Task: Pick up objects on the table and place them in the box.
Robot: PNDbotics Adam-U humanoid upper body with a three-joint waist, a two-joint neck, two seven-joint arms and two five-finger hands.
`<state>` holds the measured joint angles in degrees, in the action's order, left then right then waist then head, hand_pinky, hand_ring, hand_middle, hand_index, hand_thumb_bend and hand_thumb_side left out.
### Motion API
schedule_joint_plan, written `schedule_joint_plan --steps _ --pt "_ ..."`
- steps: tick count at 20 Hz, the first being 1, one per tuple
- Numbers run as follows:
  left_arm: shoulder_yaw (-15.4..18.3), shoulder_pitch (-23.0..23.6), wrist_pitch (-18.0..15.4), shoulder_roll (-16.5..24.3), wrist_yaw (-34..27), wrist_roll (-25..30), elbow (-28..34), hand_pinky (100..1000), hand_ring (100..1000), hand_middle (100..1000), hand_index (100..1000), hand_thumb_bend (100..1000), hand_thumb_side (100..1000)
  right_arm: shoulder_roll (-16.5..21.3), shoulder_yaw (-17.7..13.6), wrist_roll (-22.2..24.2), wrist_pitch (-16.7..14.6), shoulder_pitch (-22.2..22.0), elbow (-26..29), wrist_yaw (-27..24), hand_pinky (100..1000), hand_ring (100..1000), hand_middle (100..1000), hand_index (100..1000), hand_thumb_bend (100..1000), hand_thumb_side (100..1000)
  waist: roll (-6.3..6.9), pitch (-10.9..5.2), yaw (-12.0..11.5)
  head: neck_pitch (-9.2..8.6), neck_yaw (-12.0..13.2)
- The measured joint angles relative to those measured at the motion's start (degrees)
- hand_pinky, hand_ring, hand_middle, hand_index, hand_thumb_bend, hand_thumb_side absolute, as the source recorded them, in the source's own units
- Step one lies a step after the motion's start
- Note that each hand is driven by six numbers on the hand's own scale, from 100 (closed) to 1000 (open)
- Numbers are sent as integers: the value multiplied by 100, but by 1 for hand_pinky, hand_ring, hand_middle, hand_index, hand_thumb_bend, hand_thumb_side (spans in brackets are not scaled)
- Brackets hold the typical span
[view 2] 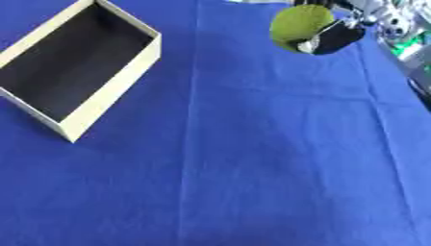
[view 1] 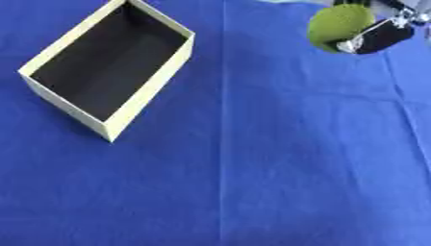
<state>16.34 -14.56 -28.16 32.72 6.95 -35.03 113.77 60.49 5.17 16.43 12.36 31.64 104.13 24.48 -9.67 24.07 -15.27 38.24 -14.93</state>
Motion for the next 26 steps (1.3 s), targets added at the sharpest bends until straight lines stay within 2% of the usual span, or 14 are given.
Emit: schedule_joint_plan --steps 3,7,13,19,24,26 --pt "0 0 1 0 -11 0 0 750 517 596 571 257 257 -2 34 31 90 153 254 -143 571 529 437 623 392 100 -5 -14 -20 1 -3" --pt "0 -2 1 0 -20 0 0 750 517 595 571 262 253 -157 185 173 126 660 506 -248 574 524 433 621 317 100 -13 -48 -53 27 -31" --pt "-15 -17 -4 0 -46 5 0 748 519 595 573 268 247 -1043 661 596 97 1888 552 -184 605 524 433 626 219 100 -15 -97 -113 90 -169" --pt "-71 -102 -24 0 -90 36 0 745 521 595 575 280 234 -2098 1164 927 -183 2710 31 306 597 526 437 629 189 100 4 -97 -263 105 -342" --pt "-129 -272 -62 1 -142 73 0 743 523 595 577 290 224 -2684 1417 1004 -526 3110 -782 588 612 535 444 637 101 100 -33 -88 -448 106 -545" --pt "-148 -345 -83 10 -168 94 0 743 523 595 578 291 223 -2881 1468 988 -672 3224 -1170 619 621 541 449 642 100 100 -69 -62 -524 106 -636"
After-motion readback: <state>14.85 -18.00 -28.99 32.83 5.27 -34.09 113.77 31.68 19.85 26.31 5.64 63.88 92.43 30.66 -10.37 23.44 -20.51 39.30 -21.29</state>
